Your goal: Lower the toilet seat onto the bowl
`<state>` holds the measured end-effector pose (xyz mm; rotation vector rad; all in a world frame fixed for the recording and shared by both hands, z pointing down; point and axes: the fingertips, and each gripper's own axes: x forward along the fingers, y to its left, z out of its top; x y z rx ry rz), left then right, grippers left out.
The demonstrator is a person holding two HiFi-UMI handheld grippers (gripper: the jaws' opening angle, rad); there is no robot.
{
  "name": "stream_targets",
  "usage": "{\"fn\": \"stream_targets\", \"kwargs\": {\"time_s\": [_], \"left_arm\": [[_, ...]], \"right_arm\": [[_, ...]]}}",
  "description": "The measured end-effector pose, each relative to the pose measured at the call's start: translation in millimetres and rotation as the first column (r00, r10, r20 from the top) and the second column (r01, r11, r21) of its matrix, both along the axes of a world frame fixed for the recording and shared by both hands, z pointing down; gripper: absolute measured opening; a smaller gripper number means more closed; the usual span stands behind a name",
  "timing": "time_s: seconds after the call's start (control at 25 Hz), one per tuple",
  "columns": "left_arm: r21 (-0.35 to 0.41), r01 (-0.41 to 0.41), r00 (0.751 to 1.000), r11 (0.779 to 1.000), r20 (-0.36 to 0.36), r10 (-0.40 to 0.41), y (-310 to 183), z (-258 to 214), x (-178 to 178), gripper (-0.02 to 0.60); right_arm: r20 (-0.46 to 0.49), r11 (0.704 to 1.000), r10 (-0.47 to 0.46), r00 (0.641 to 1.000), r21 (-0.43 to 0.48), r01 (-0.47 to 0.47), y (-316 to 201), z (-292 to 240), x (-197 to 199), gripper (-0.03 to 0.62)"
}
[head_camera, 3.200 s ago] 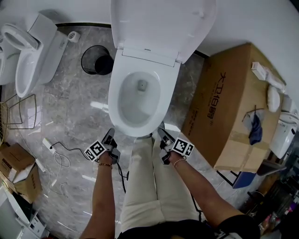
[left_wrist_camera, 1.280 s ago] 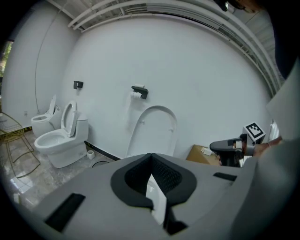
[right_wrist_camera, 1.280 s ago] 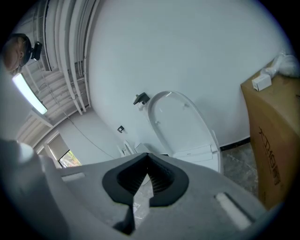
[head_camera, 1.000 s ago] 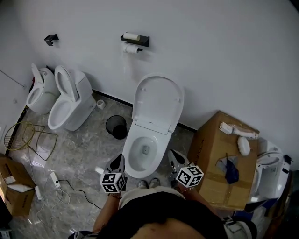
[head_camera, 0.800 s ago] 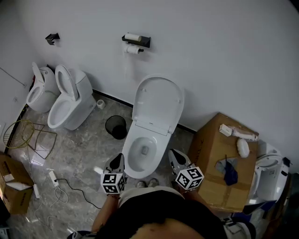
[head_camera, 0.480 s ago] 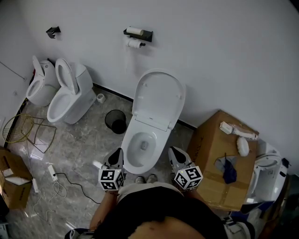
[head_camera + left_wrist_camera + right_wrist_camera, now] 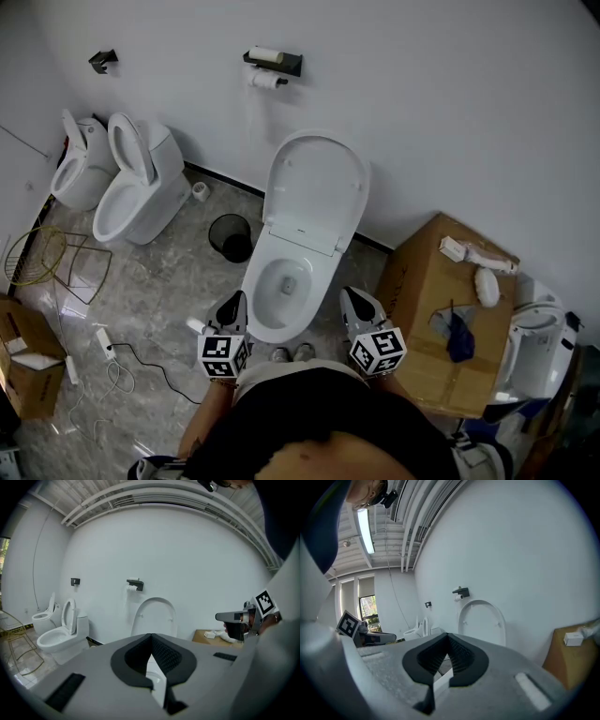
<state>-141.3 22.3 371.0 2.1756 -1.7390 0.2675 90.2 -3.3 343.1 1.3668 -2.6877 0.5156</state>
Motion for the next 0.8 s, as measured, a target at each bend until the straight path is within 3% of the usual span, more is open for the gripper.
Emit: {"fn": "stream_targets", "kwargs": {"time_s": [0.8], "left_arm": [[-0.033, -0.020, 1.000, 0.999, -0.005, 0.020, 17.7, 12.3, 9.2, 0.003]], "right_arm": [[-0.004, 1.000, 0.001, 1.000, -0.024, -0.001, 10.2, 7.1, 2.1, 0.005]]}}
